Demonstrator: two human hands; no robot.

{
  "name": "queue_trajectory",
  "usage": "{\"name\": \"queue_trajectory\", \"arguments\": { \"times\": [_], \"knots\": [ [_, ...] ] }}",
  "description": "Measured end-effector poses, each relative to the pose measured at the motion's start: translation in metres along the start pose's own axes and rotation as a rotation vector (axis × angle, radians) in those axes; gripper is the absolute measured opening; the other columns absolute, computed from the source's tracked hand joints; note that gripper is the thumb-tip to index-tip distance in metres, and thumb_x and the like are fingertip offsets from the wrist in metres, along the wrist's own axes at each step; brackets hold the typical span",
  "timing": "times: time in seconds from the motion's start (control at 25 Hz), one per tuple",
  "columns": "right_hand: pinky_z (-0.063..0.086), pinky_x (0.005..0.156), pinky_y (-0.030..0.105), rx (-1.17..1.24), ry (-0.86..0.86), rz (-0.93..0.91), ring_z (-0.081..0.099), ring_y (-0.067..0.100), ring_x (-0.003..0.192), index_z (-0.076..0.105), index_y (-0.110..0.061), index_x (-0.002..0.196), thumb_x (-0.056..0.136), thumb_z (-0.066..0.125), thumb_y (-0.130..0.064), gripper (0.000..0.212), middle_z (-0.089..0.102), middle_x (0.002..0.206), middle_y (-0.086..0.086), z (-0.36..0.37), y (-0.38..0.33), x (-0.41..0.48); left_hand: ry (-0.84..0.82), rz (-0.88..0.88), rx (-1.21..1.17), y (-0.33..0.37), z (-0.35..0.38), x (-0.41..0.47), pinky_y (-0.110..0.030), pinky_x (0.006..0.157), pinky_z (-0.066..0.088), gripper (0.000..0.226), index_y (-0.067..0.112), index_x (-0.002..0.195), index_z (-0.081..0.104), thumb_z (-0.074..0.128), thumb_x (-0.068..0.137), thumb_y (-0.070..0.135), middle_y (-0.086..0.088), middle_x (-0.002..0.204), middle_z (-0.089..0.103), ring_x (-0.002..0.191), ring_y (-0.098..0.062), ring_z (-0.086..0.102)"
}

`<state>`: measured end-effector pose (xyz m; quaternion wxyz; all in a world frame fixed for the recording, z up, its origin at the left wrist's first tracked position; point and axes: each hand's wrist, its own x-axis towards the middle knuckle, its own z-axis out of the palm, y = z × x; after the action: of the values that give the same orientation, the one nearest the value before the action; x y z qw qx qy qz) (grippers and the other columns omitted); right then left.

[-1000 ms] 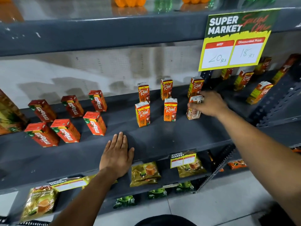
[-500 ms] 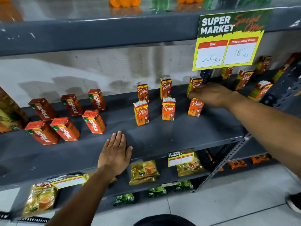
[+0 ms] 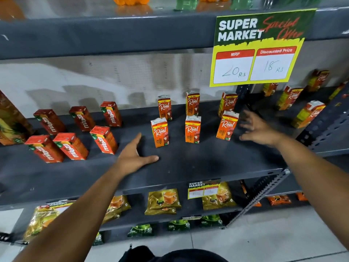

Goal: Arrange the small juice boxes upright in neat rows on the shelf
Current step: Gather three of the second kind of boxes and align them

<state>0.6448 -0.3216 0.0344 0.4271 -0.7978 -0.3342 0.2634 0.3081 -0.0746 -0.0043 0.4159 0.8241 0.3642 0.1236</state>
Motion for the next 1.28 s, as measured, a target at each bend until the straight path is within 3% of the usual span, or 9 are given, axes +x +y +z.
{"name": "queue_trajectory", "arguments": {
  "times": [0.16, 0.28, 0.4, 0.52, 0.68, 0.84, 0.92, 1.12, 1.28],
  "knots": [
    [0.051, 0.091, 0.035, 0.182, -0.028, 0.023, 0.06, 0.018, 0.11, 0.039, -0.014, 0.138, 0.071, 0.073, 0.015, 0.08, 0.056, 0.131, 0.009, 0.008, 0.014, 0.025, -0.115, 0.055, -0.229, 0.012, 0.021, 0.061, -0.043, 0.111, 0.036, 0.115, 0.017, 0.141, 0.037, 0.095, 0.044, 0.038, 0.0, 0.143, 0.049, 0.129, -0.012, 0.046],
    [0.053, 0.086, 0.033, 0.121, -0.062, 0.033, 0.065, 0.019, 0.102, 0.054, -0.016, 0.122, 0.066, 0.083, 0.0, 0.065, 0.068, 0.109, 0.002, 0.016, 0.003, 0.032, -0.118, 0.029, -0.303, 0.027, 0.035, 0.063, -0.039, 0.095, 0.052, 0.074, 0.011, 0.119, 0.056, 0.091, 0.054, 0.009, -0.002, 0.108, 0.068, 0.102, -0.016, 0.065],
    [0.053, 0.085, 0.036, 0.082, -0.078, 0.043, 0.065, 0.012, 0.089, 0.059, -0.022, 0.104, 0.064, 0.085, 0.0, 0.053, 0.068, 0.096, -0.002, 0.039, -0.001, 0.033, -0.102, 0.036, -0.303, 0.04, 0.052, 0.064, -0.025, 0.08, 0.054, 0.053, 0.014, 0.103, 0.062, 0.088, 0.058, 0.005, 0.006, 0.09, 0.067, 0.083, -0.006, 0.065],
    [0.054, 0.084, 0.032, 0.082, -0.118, 0.008, 0.065, 0.012, 0.092, 0.06, -0.025, 0.104, 0.063, 0.086, -0.001, 0.054, 0.068, 0.099, -0.001, 0.055, -0.005, 0.038, -0.148, 0.088, -0.349, 0.05, 0.071, 0.075, -0.014, 0.076, 0.051, 0.059, 0.018, 0.107, 0.06, 0.09, 0.056, 0.01, 0.01, 0.095, 0.065, 0.088, -0.004, 0.064],
    [0.053, 0.085, 0.028, 0.089, -0.142, -0.013, 0.064, 0.005, 0.096, 0.058, -0.026, 0.113, 0.062, 0.088, -0.003, 0.063, 0.068, 0.104, -0.007, 0.073, -0.008, 0.045, -0.128, 0.149, -0.482, 0.051, 0.092, 0.088, -0.04, 0.095, 0.052, 0.069, 0.017, 0.109, 0.063, 0.091, 0.047, 0.026, 0.001, 0.107, 0.069, 0.103, -0.014, 0.066],
    [0.053, 0.069, 0.01, 0.102, -0.111, -0.042, 0.066, -0.008, 0.079, 0.059, -0.025, 0.103, 0.062, 0.086, 0.005, 0.058, 0.067, 0.095, -0.01, 0.08, -0.01, 0.045, -0.146, 0.157, -0.591, 0.049, 0.098, 0.094, -0.049, 0.095, 0.05, 0.078, 0.021, 0.112, 0.062, 0.095, 0.043, 0.036, -0.007, 0.115, 0.068, 0.109, -0.023, 0.064],
    [0.052, 0.067, 0.009, 0.098, -0.098, -0.061, 0.066, -0.007, 0.08, 0.058, -0.031, 0.098, 0.06, 0.087, 0.004, 0.059, 0.067, 0.095, -0.011, 0.081, -0.008, 0.044, -0.133, 0.149, -0.614, 0.049, 0.099, 0.093, -0.051, 0.094, 0.05, 0.08, 0.02, 0.11, 0.063, 0.095, 0.039, 0.04, -0.009, 0.114, 0.068, 0.108, -0.027, 0.065],
    [0.054, 0.087, 0.031, 0.043, -0.104, -0.054, 0.068, 0.012, 0.099, 0.064, -0.033, 0.098, 0.053, 0.095, -0.016, 0.058, 0.072, 0.104, -0.004, 0.075, 0.005, 0.025, -0.111, 0.091, -0.609, 0.056, 0.112, 0.073, -0.051, 0.093, 0.052, 0.057, 0.018, 0.102, 0.064, 0.089, 0.053, 0.001, -0.001, 0.103, 0.07, 0.099, -0.019, 0.067],
    [0.054, 0.087, 0.023, 0.05, -0.164, -0.086, 0.065, 0.011, 0.101, 0.06, -0.032, 0.102, 0.06, 0.088, -0.001, 0.059, 0.068, 0.106, -0.005, 0.056, 0.013, -0.001, -0.083, 0.083, -0.598, 0.069, 0.133, 0.041, -0.041, 0.089, 0.055, 0.051, 0.028, 0.093, 0.066, 0.088, 0.054, 0.004, 0.006, 0.097, 0.071, 0.095, -0.012, 0.068]
  ]
}}
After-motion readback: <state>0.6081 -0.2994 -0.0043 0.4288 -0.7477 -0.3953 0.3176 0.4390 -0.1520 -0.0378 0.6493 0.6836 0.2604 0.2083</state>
